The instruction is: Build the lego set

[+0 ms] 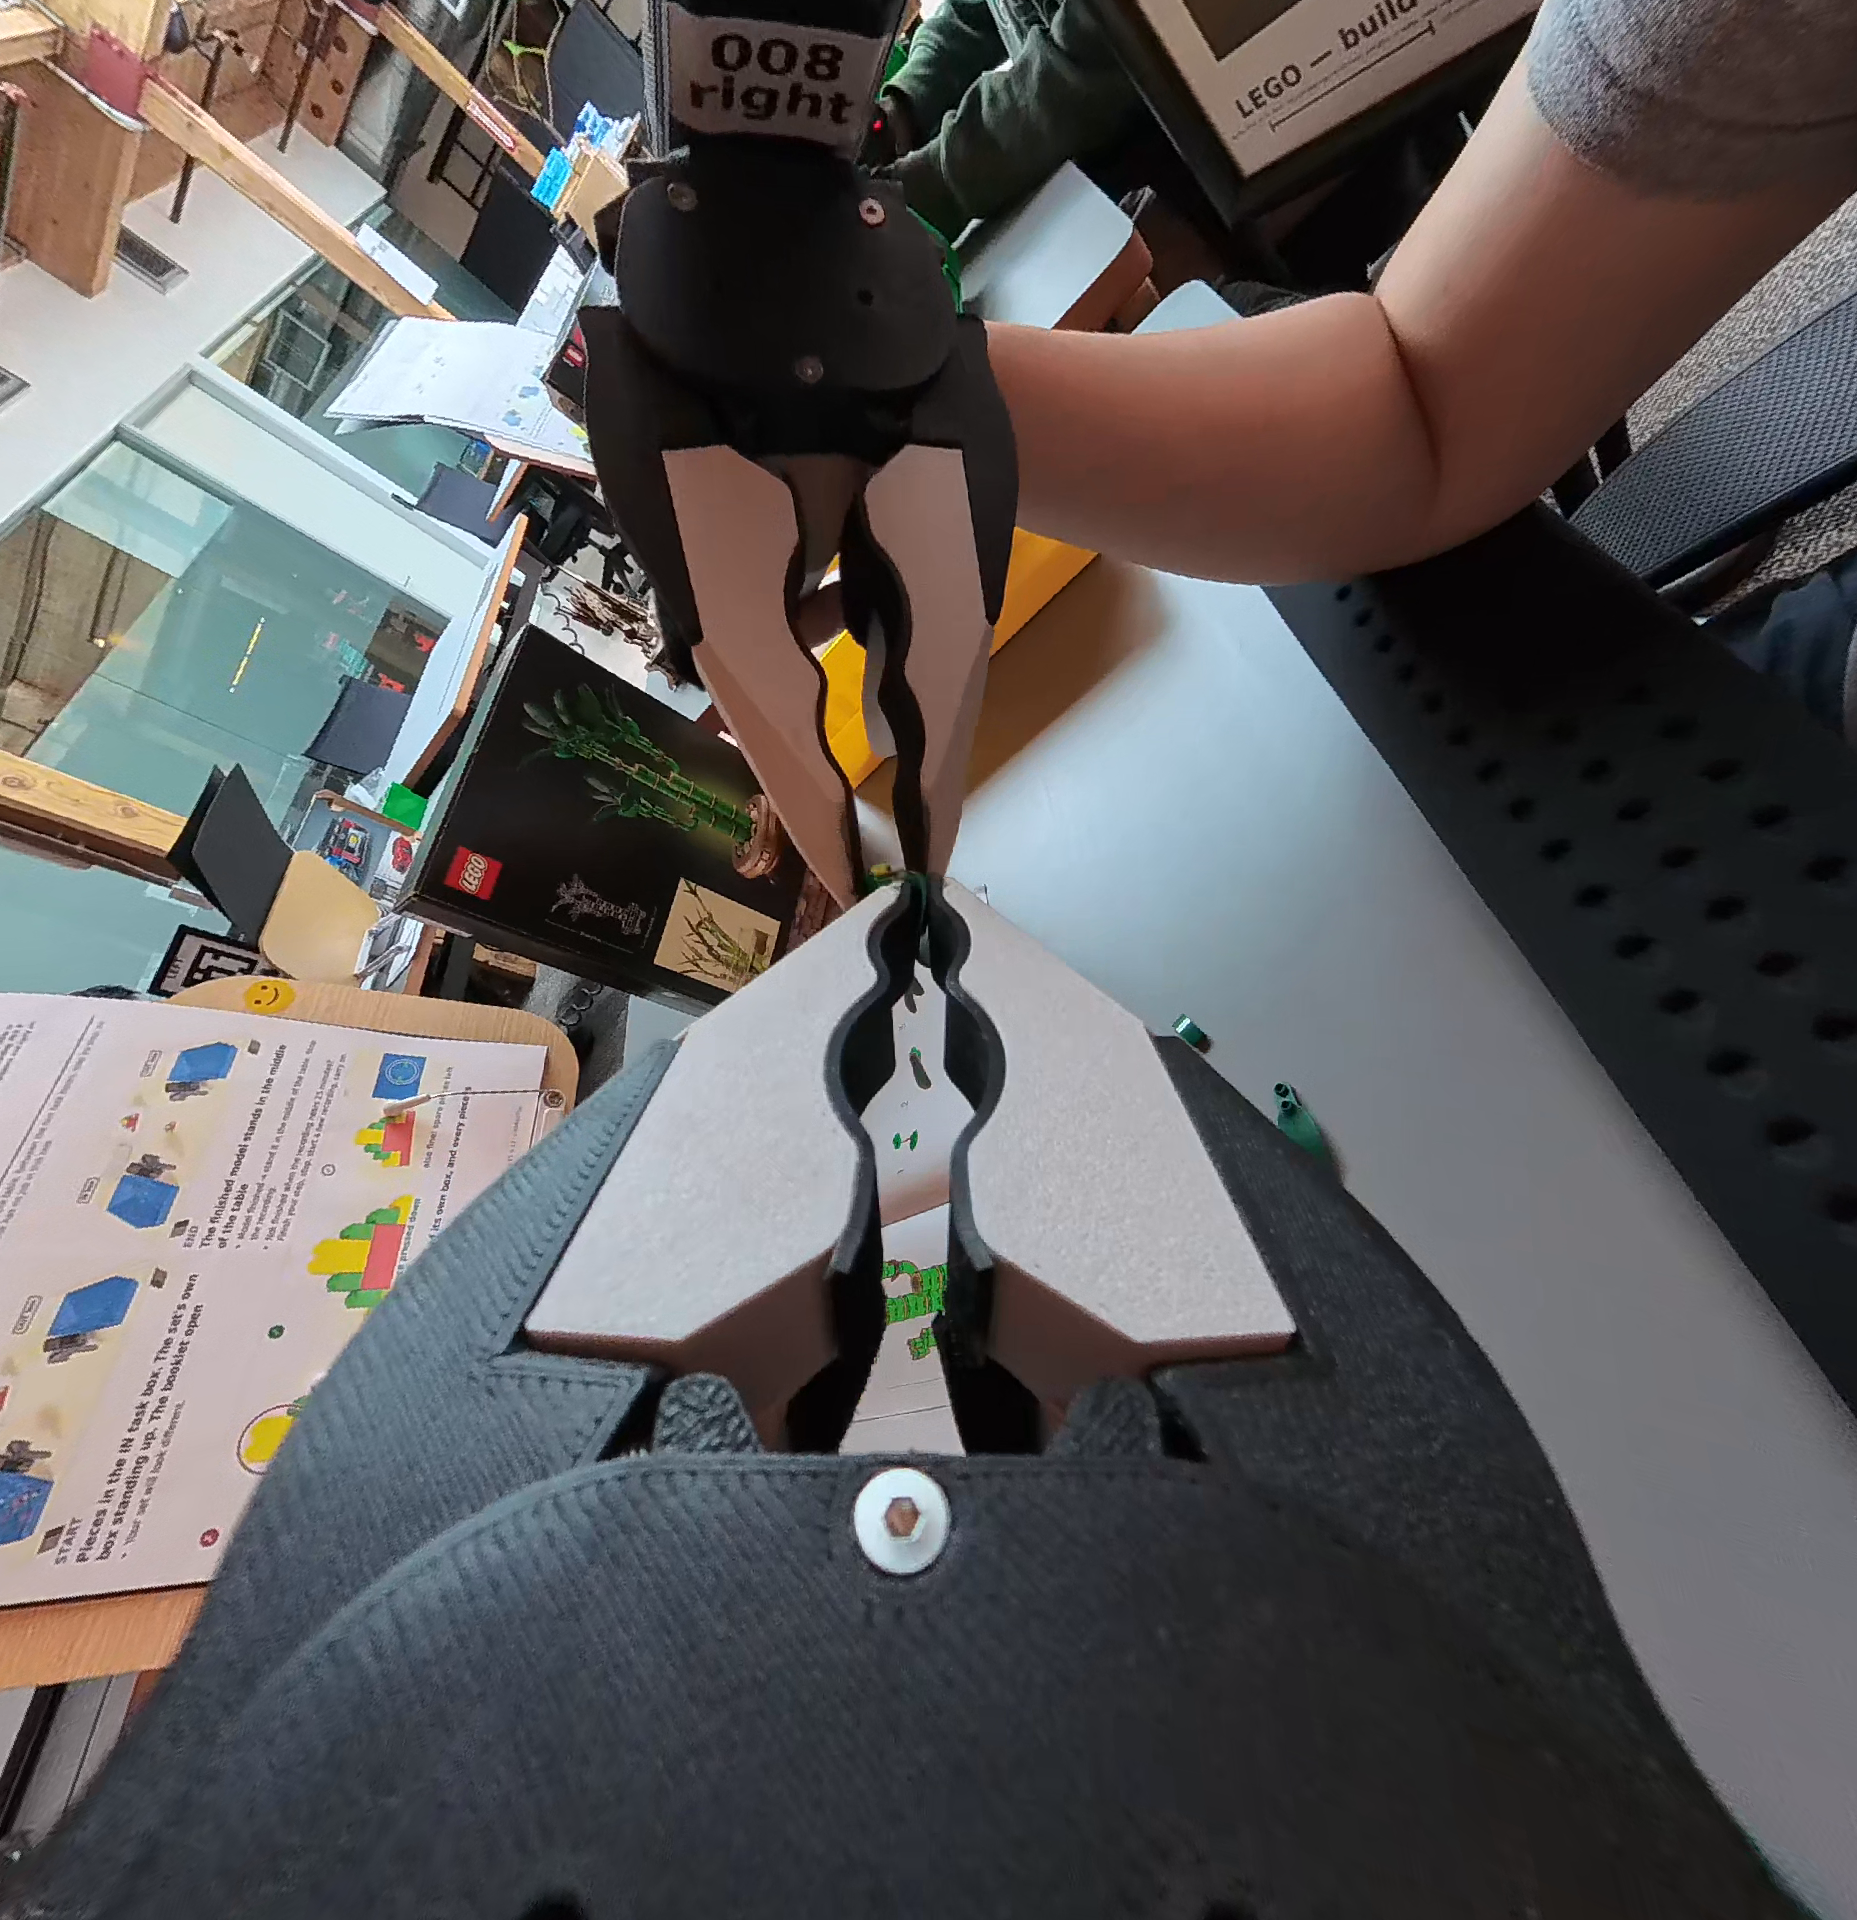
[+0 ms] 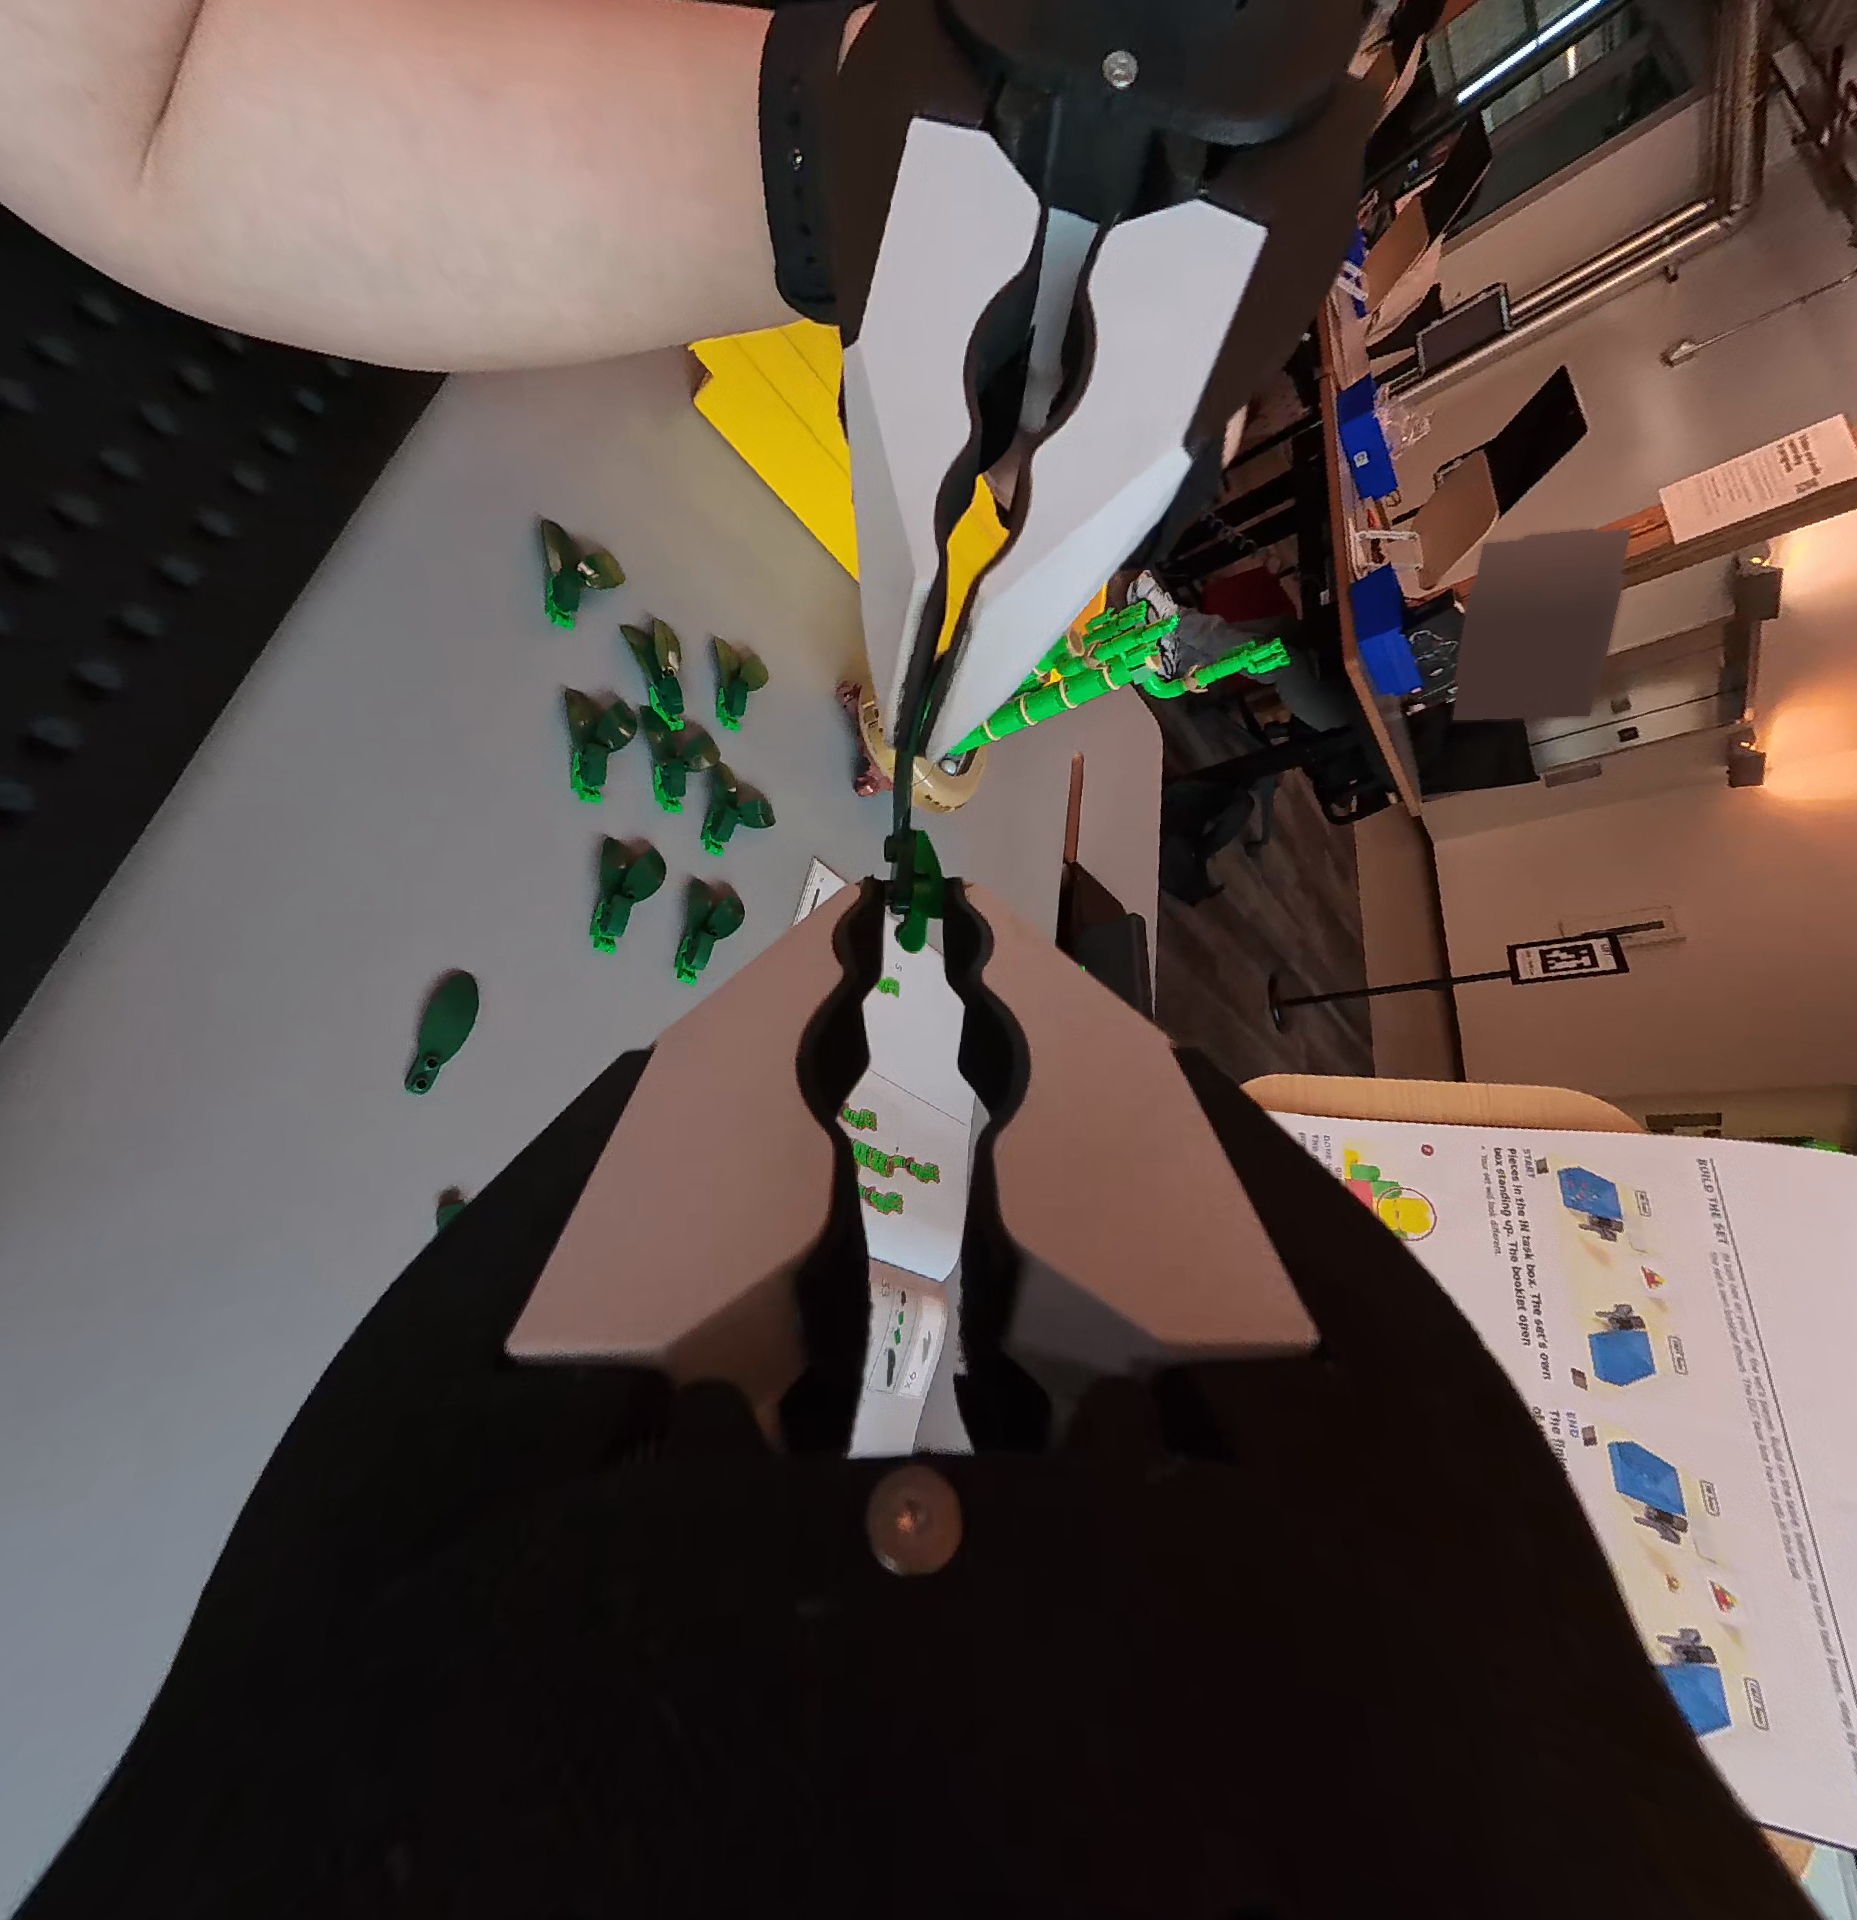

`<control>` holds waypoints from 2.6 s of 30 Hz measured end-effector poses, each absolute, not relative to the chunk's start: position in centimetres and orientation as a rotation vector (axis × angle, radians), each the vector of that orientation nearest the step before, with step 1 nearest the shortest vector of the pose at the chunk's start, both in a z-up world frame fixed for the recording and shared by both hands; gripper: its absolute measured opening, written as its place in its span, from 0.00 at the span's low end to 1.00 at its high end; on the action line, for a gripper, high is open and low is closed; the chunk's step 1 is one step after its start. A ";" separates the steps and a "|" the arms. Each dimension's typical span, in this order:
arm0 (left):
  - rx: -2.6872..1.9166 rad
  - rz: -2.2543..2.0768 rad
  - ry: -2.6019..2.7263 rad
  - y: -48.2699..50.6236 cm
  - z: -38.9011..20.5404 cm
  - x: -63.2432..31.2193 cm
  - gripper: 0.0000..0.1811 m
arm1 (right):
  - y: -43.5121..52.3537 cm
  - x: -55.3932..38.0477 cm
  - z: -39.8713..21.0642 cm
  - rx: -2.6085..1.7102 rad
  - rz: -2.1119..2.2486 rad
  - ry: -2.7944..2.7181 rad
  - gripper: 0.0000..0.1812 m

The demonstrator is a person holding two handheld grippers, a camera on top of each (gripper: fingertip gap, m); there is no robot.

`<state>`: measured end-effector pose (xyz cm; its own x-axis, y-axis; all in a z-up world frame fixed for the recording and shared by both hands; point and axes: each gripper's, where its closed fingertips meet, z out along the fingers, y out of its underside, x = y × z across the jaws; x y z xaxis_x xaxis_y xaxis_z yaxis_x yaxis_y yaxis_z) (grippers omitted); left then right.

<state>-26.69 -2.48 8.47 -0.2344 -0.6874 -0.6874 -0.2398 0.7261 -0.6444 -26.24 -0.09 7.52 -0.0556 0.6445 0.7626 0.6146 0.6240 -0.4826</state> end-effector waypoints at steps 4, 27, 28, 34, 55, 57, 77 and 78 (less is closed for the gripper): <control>-0.746 -0.471 1.829 -2.3 7.8 -26.6 0.00 | 0.2 -26.2 6.7 -1.093 0.030 -1.749 0.05; -0.844 -0.616 1.637 -0.5 10.5 -26.0 0.00 | 2.3 -25.2 10.4 -1.087 0.051 -1.504 0.25; -0.862 -0.702 1.561 -0.1 11.7 -25.8 0.00 | 2.7 -24.4 11.4 -1.046 0.038 -1.453 0.26; -1.198 -1.247 1.112 5.8 13.2 -24.0 0.00 | 6.5 -18.9 12.9 -0.956 -0.104 -1.283 0.24; -1.591 -1.874 0.591 13.1 5.2 -20.0 0.00 | 11.6 -18.7 3.3 -1.288 0.263 -1.369 0.15; -1.580 -1.909 0.579 13.0 5.5 -20.1 0.00 | 11.7 -18.6 3.8 -1.265 0.255 -1.347 0.14; -1.488 -1.723 0.849 11.6 5.7 -19.6 0.19 | 12.0 -18.8 5.3 -1.469 0.806 -1.096 0.03; -1.490 -1.674 0.889 11.5 5.2 -19.5 0.17 | 11.8 -18.9 5.3 -1.475 0.851 -1.093 0.03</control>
